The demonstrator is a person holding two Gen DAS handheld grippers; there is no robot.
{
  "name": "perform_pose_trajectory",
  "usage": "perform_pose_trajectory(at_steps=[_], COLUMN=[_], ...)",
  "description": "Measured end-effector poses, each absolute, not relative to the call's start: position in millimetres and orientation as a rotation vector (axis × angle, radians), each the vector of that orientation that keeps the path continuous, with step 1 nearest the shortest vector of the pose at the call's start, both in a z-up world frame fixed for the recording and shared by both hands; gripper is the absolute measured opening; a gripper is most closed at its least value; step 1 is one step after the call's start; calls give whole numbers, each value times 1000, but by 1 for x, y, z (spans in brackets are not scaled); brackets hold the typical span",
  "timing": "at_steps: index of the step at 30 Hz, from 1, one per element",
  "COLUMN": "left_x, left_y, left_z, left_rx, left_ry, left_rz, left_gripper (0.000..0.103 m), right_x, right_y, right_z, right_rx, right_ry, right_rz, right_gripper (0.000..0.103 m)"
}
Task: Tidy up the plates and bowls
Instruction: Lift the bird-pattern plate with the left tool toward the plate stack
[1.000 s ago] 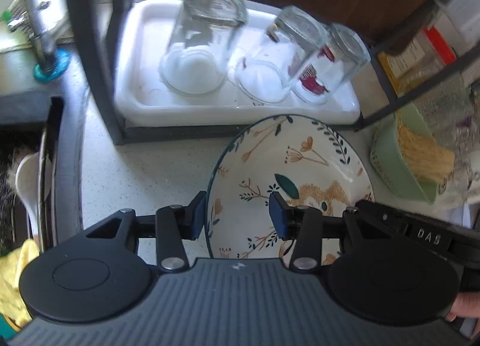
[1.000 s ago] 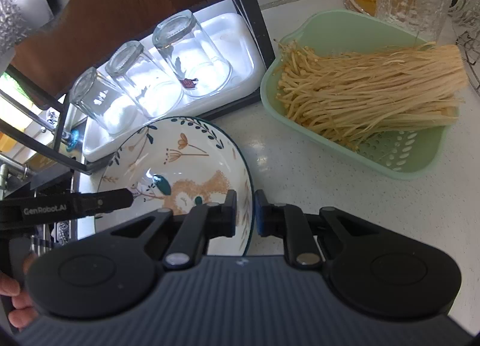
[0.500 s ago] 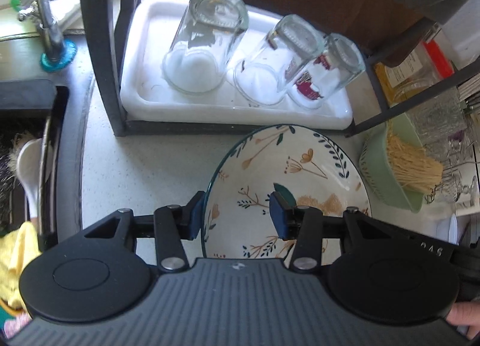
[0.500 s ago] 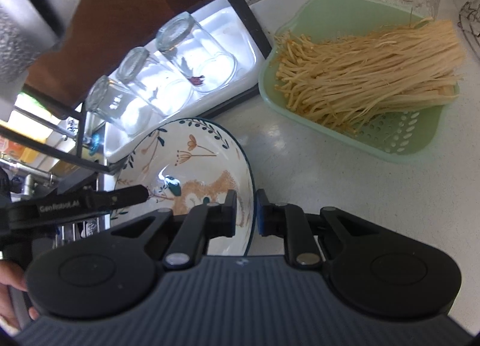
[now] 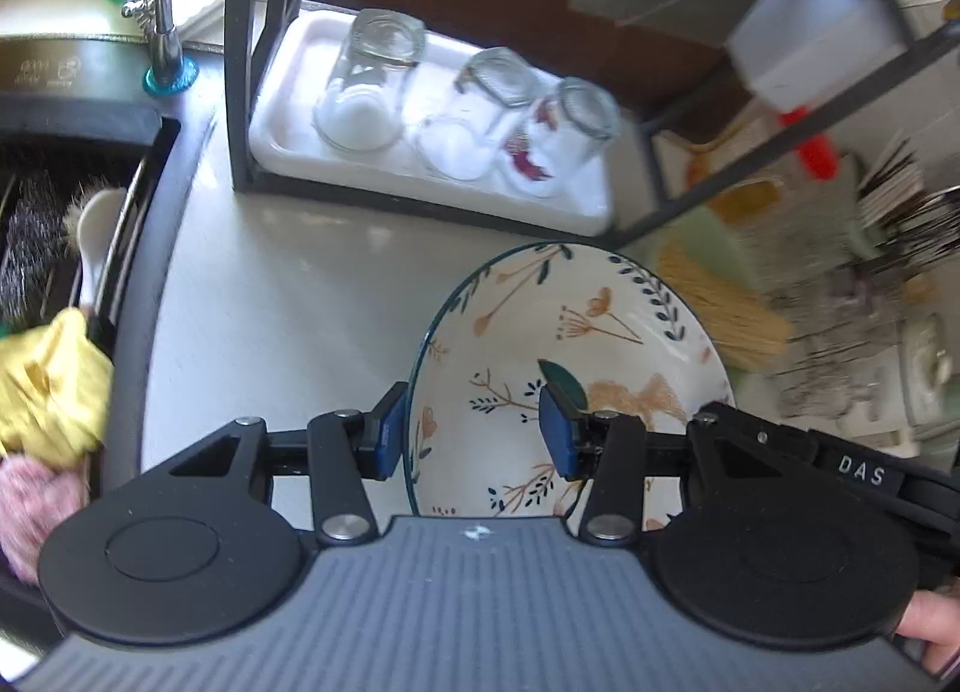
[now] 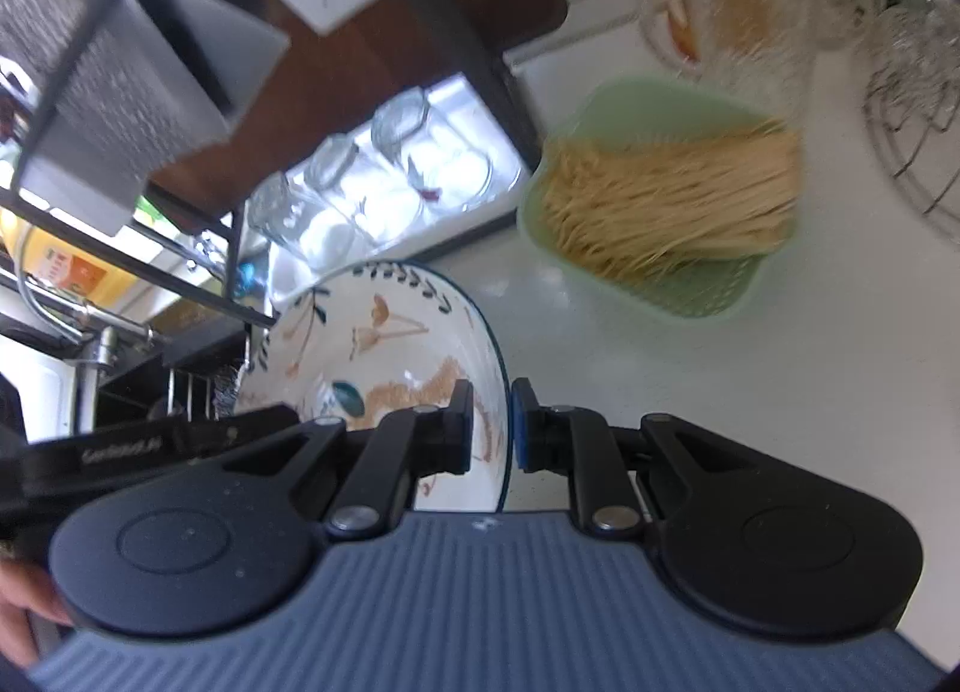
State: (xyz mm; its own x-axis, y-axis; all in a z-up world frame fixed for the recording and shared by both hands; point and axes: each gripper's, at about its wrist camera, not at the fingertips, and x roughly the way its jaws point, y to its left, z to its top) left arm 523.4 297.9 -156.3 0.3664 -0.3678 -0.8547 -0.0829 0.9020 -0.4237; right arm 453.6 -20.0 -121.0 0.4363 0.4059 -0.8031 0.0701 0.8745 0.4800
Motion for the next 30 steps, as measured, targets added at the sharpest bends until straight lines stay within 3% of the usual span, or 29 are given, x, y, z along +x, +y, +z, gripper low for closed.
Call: perform_pose_trajectory(at_steps=[16, 30], left_x=[469, 436], left_y=[262, 238], left_z=[-118, -154], left_rx=[-481, -478], left_ry=[1137, 1208], left_rz=[-168, -154], left_gripper=[51, 51], right_x=[399, 366], right_y=[-76, -88], right_z=[-94, -132], right_rx=[549, 456], right_ry=[1054, 1122], right_rz=[294, 310], right_gripper=[16, 16])
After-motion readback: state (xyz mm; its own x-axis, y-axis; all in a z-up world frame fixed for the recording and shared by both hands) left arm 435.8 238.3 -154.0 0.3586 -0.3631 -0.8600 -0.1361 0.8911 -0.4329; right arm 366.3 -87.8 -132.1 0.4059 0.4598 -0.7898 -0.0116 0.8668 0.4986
